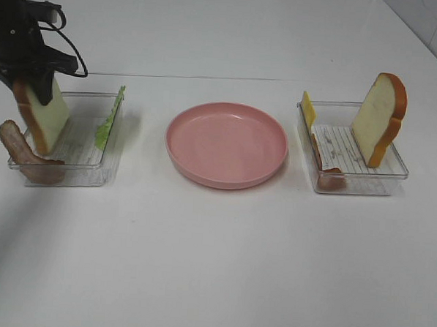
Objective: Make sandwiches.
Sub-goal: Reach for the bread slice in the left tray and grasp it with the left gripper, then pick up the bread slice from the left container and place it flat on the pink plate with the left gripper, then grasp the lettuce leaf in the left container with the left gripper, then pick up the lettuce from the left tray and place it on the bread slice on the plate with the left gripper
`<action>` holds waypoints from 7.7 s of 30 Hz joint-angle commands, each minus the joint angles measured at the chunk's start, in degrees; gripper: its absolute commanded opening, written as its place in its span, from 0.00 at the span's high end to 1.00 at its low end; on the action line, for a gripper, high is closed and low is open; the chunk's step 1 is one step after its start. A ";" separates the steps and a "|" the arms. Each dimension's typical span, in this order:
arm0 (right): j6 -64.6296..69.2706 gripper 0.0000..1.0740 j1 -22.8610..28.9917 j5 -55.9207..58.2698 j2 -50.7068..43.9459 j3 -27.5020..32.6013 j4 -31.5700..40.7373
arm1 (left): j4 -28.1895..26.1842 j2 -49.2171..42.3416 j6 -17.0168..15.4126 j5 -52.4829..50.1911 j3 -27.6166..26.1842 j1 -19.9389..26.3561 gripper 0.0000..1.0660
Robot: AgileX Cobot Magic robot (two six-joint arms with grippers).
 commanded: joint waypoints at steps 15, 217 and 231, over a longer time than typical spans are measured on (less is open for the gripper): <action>-0.06 0.11 -0.06 -0.40 -1.78 0.00 -0.46 | 1.95 -0.86 -2.52 6.47 -11.46 -0.11 1.00; -0.06 0.11 -0.06 -0.40 -1.78 0.00 -0.46 | -39.99 2.06 5.50 -9.34 -6.70 -23.78 1.00; -0.06 0.11 -0.06 -0.40 -1.78 0.00 -0.46 | -43.89 9.05 16.50 -14.44 -6.70 -23.43 1.00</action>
